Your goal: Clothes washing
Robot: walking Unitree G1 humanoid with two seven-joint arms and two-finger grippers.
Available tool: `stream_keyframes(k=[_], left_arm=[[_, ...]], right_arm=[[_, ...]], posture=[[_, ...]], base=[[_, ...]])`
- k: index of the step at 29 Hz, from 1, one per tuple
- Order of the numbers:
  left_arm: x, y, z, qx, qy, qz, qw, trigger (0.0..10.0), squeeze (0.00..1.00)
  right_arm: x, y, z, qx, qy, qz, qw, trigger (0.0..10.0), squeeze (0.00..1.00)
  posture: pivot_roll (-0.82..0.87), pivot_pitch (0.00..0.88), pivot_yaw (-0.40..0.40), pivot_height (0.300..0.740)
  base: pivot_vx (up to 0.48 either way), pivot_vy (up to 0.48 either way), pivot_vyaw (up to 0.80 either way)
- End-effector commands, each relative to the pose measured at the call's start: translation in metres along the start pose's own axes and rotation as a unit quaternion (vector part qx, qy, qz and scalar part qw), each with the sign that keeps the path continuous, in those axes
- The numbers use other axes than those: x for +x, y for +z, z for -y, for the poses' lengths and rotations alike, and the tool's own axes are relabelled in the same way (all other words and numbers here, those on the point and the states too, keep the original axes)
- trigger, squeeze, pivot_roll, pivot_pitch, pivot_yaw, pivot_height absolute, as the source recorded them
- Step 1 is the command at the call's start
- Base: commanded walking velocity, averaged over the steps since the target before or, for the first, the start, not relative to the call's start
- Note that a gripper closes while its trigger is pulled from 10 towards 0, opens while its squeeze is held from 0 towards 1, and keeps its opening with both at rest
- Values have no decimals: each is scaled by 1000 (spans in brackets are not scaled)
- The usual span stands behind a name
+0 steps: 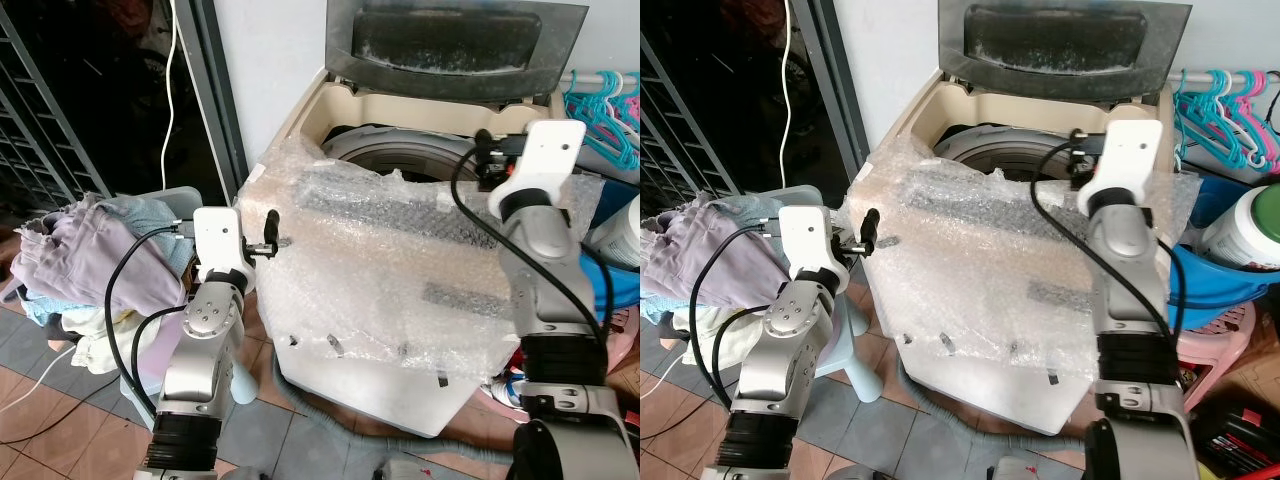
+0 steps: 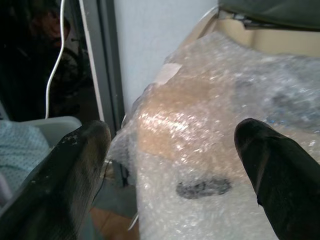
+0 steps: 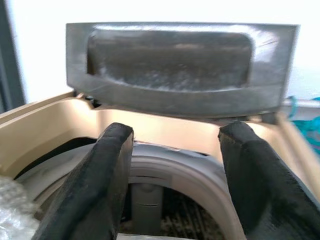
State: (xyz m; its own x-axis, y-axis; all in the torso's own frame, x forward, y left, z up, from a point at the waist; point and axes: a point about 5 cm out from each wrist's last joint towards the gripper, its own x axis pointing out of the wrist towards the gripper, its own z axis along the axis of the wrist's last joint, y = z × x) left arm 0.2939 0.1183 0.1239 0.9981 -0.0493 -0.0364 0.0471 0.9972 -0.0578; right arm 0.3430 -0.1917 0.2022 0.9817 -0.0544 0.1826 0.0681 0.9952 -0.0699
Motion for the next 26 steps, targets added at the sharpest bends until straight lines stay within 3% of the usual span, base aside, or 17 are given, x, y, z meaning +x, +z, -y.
stream_keyframes(k=[1,5,6,7,8,9,10,11,18,21,26], left_arm=[[-2,-1,-4,4,9,-2,1000,10000,0],[1,4,-3,-5,9,-2,1000,10000,0],[2,7,-4,-3,7,1,1000,10000,0],[3,10,-4,1,6,4,1000,10000,0],[2,11,-6,4,9,7,1000,10000,0],[2,11,-6,4,9,7,1000,10000,0],[2,11,-7,3,13,7,1000,10000,0],[3,10,-8,1,16,7,1000,10000,0],[9,12,-11,-5,28,10,1000,10000,0],[13,11,-8,1,10,3,1000,10000,0],[3,2,-12,7,14,-11,1000,10000,0]], right_arm=[[-4,0,-2,7,-2,-1,1000,10000,1000],[-9,-6,-6,2,12,-12,1000,10000,953],[-7,-6,-8,3,16,-11,1000,10000,851],[-5,-6,-11,1,21,-8,1000,10000,533],[-2,-6,-14,6,23,-7,1000,10000,349],[-2,-6,-14,6,23,-7,1000,10000,349],[-2,-5,-15,7,25,-7,1000,10000,122],[-3,-5,-15,7,27,-6,1000,10000,0],[-6,5,-14,0,27,7,1000,10000,0],[-7,2,-3,2,-3,1,1000,10000,0],[-15,-5,-14,13,35,-7,999,10000,0]], posture=[[-74,0,54,740],[-55,0,50,740],[-44,0,49,740],[-33,0,44,740],[-32,0,39,740],[-32,0,39,740],[-50,0,33,740],[-59,0,31,740],[-94,0,57,740],[-112,0,63,740],[-87,0,66,740]], base=[[0,0,0],[0,0,0],[0,0,0],[0,0,0],[0,0,0],[0,0,0],[0,0,0],[0,0,0],[0,0,0],[0,0,0],[0,0,0]])
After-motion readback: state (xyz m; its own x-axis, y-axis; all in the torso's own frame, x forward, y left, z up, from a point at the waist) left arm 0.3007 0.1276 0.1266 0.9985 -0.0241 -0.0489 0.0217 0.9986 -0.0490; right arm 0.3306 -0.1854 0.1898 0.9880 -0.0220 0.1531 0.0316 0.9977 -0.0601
